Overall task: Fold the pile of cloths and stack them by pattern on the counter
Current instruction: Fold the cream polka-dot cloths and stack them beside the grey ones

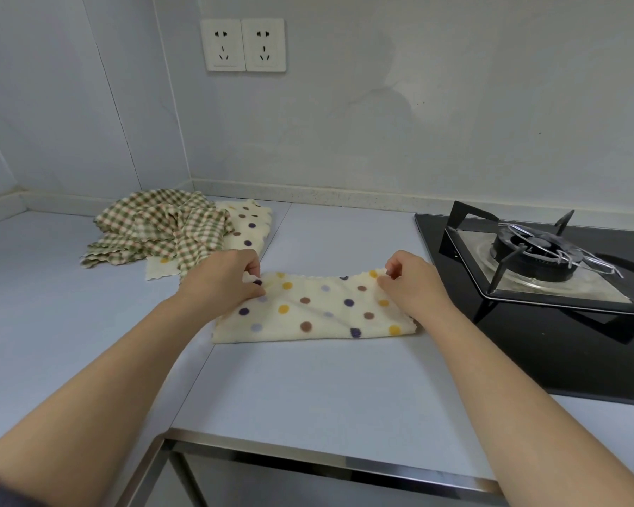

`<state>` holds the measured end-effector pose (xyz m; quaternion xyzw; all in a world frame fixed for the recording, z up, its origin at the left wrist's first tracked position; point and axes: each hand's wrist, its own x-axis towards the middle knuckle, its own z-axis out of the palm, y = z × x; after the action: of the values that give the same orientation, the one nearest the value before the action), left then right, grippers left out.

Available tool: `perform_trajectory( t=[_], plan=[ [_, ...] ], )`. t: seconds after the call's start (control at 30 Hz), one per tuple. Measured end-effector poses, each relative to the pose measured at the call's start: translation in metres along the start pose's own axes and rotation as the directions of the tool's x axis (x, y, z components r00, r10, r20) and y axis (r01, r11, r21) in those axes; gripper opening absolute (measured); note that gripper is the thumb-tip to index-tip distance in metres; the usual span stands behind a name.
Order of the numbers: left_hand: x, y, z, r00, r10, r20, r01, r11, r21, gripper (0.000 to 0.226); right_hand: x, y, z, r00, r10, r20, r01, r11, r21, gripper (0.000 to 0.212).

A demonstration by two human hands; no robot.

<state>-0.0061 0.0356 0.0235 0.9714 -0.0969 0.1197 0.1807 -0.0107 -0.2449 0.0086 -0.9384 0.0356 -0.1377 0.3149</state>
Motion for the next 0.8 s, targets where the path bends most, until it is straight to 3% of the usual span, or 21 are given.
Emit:
perform_trajectory(
  t=[0.13,0.23,0.43,0.7,0.8],
  plan=[
    [-0.002,0.0,-0.003,0.997,0.017,-0.069,-0.01,0.994,0.106,0.028,0.0,-0.001,0.002,1.0,-0.004,0.017,0.004,1.0,0.021,0.016],
    [-0.001,-0.003,-0.002,0.999,-0.012,-0.044,0.017,0.993,0.116,0.029,-0.002,-0.003,0.002,0.998,-0.021,0.054,0.022,1.0,-0.016,0.015],
    [0.006,-0.011,-0.002,0.993,-0.074,0.096,0.073,0.997,0.014,0.012,-0.003,-0.005,0.0,0.994,-0.047,0.097,0.055,0.995,-0.083,0.002],
    [0.005,-0.004,-0.006,0.978,-0.143,0.149,0.157,0.984,-0.087,0.007,-0.003,-0.007,0.0,0.991,-0.082,0.102,0.084,0.996,-0.016,0.015],
    [0.003,-0.005,-0.009,0.986,-0.126,0.111,0.138,0.984,-0.108,0.012,-0.004,-0.01,-0.001,0.993,-0.101,0.053,0.095,0.991,0.098,0.012]
  ],
)
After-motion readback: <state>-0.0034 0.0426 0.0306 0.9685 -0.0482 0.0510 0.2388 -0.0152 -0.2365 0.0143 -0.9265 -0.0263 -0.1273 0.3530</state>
